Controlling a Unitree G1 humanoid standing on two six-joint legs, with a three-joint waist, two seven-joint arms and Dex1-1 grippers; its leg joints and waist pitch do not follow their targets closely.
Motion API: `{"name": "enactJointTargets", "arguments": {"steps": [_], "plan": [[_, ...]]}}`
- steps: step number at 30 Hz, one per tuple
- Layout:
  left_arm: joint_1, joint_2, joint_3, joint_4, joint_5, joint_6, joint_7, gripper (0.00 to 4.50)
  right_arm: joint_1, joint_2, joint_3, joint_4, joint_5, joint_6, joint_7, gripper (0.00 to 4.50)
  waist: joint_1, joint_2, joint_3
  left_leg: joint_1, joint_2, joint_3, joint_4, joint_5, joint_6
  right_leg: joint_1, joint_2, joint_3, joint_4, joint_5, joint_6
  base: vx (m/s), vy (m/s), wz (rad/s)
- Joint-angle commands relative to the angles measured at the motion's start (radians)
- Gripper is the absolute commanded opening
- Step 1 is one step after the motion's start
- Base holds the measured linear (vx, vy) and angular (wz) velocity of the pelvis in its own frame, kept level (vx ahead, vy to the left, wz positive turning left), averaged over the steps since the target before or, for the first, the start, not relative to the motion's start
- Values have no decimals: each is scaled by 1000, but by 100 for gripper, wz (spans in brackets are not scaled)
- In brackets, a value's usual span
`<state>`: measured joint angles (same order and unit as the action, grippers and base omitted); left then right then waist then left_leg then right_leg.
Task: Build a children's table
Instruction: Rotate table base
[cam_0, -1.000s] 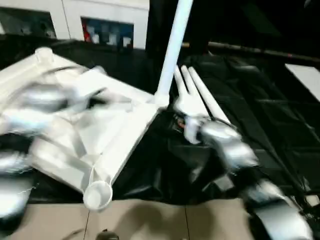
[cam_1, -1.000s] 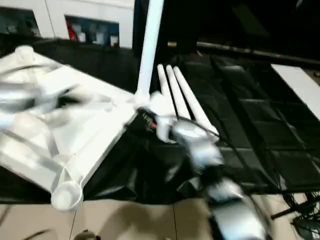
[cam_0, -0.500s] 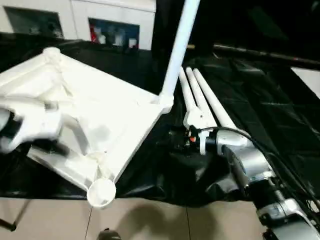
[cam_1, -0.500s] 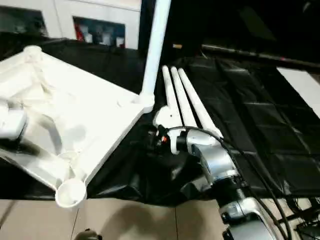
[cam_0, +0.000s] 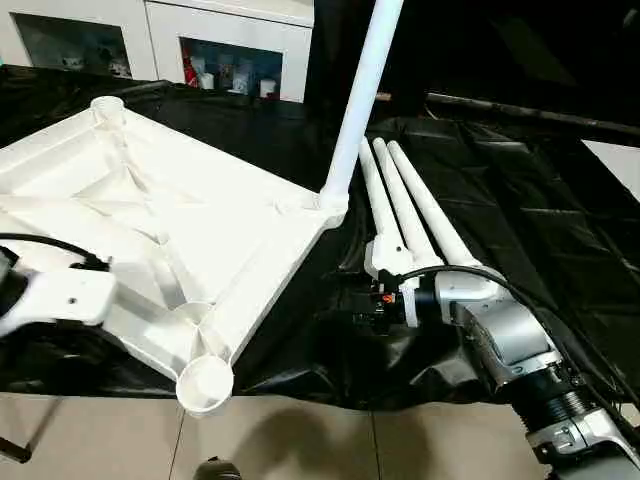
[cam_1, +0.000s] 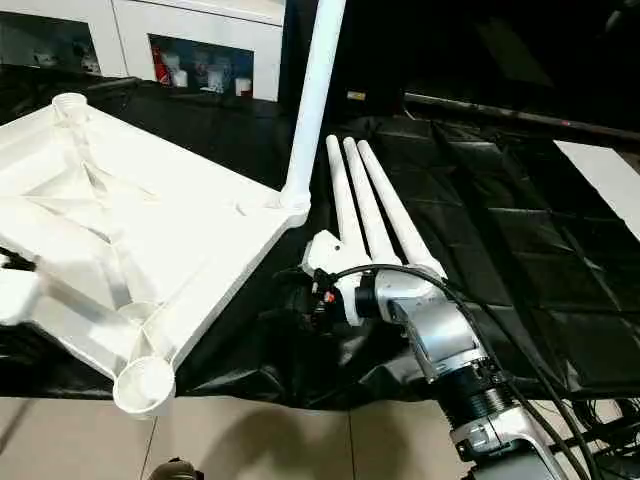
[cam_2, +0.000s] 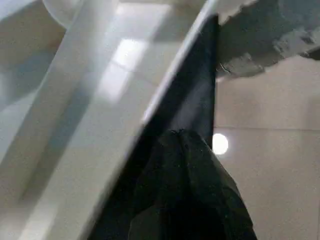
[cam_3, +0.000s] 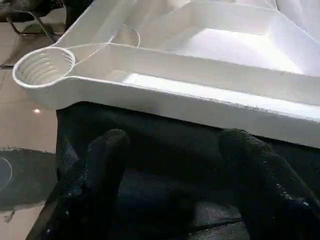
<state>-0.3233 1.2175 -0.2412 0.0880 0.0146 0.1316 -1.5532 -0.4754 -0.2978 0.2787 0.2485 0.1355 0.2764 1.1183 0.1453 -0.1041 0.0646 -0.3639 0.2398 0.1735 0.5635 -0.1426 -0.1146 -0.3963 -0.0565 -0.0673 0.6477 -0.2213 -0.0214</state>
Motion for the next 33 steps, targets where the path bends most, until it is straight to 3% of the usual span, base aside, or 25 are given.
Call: {"name": "enactJointTargets", "arguments": {"steps": [1, 8, 9, 12, 14, 16, 17, 22, 27, 29, 33], "plan": [[-13, -23, -21, -6, 21, 18, 29, 8, 5, -12, -3, -15, 6, 10, -6, 321, -3, 46, -64, 27, 2, 3, -62, -292, -72, 35, -70, 51, -72, -115, -175, 0, 0, 0], [-64, -193, -44, 63, 70, 122, 193, 8, 5, 7, -19, 1, 18, 21, -39, 321, 1, 51, -65, 33, -1, 1, -59, -332, -76, 35, -72, 51, -76, -139, -183, 0, 0, 0], [-71, -214, -44, 70, 74, 130, 217, 8, 6, 8, -16, -4, 22, 27, -31, 321, 0, 51, -61, 30, -2, -1, -62, -357, -75, 37, -71, 50, -81, -177, -176, 0, 0, 0], [-92, -264, -42, 92, 88, 134, 281, 8, 13, 5, -3, -20, 28, 36, -14, 321, 2, 53, -58, 39, -1, -5, -64, -408, -70, 35, -74, 51, -94, -273, -160, 0, 0, 0], [-146, -352, -25, 144, 107, 146, 383, 8, 13, 8, -4, -26, 32, 32, -24, 321, 4, 50, -60, 38, -1, -6, -63, -399, -69, 37, -74, 51, -93, -268, -158, 0, 0, 0], [-163, -380, -17, 160, 107, 153, 413, 8, 9, 11, -11, -18, 30, 26, -41, 321, 11, 51, -63, 43, 0, -4, -58, -395, -70, 34, -75, 51, -92, -255, -163, 0, 0, 0], [-181, -413, -9, 175, 103, 167, 449, 8, 2, 14, -22, -2, 26, 17, -62, 321, 14, 50, -64, 33, -2, -9, -62, -371, -71, 43, -76, 48, -90, -248, -159, 0, 0, 0], [-213, -510, 13, 199, 84, 199, 537, 8, -29, 38, -78, 55, 0, -25, -184, 321, 11, 46, -66, 33, -3, -8, -59, -359, -77, 41, -76, 48, -91, -247, -154, 0, 0, 0], [-231, -554, 11, 242, 107, 179, 607, 8, -60, 73, -158, 84, -1, -14, -344, 321, 8, 48, -72, 30, -6, -5, -55, -299, -75, 44, -72, 48, -84, -168, -155, 0, 0, 0], [-250, -566, 15, 301, 136, 143, 682, 8, -102, 82, -206, 116, -14, 51, -477, 321, 2, 51, -73, 29, -9, -5, -54, -271, -82, 46, -65, 48, -78, -114, -159, 0, 0, 0], [-258, -562, 46, 286, 124, 146, 690, 8, -168, 98, -277, 177, 4, 117, -600, 321, -6, 52, -74, 27, -9, -6, -54, -264, -89, 50, -68, 47, -75, -97, -161, 0, 0, 0]]}}
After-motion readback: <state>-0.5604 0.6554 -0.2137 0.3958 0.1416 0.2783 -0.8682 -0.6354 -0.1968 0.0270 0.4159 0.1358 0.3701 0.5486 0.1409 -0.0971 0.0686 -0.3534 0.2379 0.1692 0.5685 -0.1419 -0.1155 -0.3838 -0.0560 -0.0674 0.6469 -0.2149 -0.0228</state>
